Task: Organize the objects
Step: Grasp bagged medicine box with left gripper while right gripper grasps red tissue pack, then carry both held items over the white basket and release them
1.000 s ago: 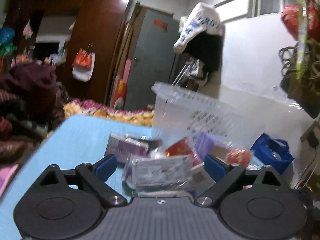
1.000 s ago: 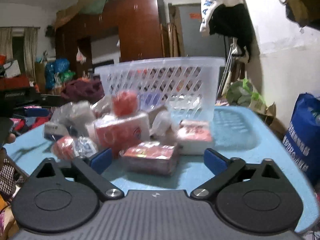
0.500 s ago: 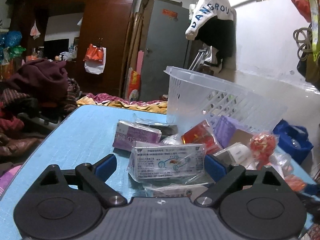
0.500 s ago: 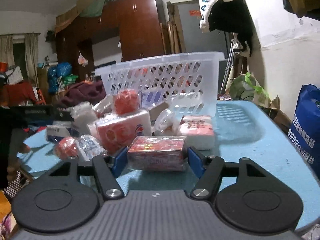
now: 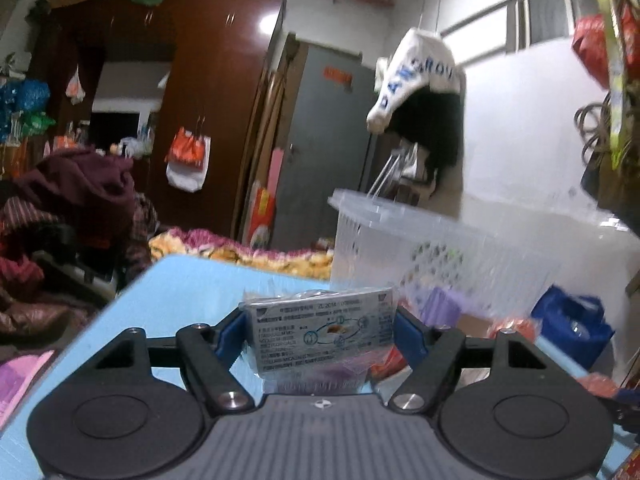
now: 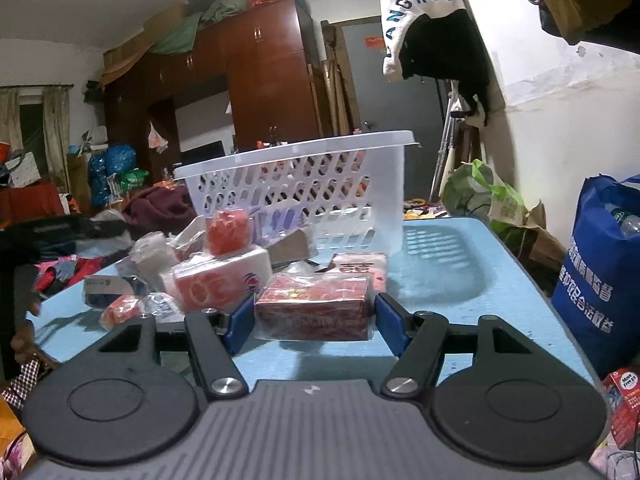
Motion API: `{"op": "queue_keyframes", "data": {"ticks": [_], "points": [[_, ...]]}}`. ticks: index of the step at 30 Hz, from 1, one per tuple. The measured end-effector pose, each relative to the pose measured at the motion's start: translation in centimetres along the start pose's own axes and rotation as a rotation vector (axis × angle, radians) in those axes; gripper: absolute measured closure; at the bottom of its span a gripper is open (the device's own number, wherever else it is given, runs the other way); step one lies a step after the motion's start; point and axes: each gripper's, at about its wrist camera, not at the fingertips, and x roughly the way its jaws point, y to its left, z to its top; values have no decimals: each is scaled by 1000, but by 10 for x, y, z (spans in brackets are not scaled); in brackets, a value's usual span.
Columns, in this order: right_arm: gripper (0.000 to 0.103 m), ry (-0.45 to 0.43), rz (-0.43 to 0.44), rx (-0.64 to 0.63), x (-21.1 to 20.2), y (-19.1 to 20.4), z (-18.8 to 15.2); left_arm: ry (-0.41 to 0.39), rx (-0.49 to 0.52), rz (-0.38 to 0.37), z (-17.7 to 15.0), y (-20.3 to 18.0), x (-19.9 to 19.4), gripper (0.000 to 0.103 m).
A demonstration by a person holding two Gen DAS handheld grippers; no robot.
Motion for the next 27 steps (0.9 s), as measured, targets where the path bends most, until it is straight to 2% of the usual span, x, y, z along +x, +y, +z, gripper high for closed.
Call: {"op": "queue_keyframes", "data": {"ticks": [5, 8, 10, 13, 15, 17, 20, 24, 27], "points": [[36, -17, -15, 8, -6, -7, 4, -71, 0, -26, 3, 0, -15, 25], [36, -38, 2, 17, -11, -12, 17, -100, -1, -66, 14, -3, -22, 25], [36, -64, 6, -10, -12, -8, 37, -113, 24, -105, 32, -13, -21, 25], [36, -92, 8, -88, 3, 6, 86, -79, 57, -179, 70, -35, 1, 25], [36, -65, 16, -130, 30, 16, 126, -15, 56, -223, 97, -53, 28, 25], [36, -1, -4, -148, 66, 20, 160, 82, 38, -265, 120, -67, 64, 25], [36, 135, 4, -141, 121, 17, 194, 227, 28, -231, 136, -84, 116, 25], [36, 260, -53, -179, 172, 14, 198, 358, -5, -181, 135, -85, 167, 25], [32, 267, -47, -195, 181, 19, 191, 417, -27, -183, 126, -82, 185, 22]]}}
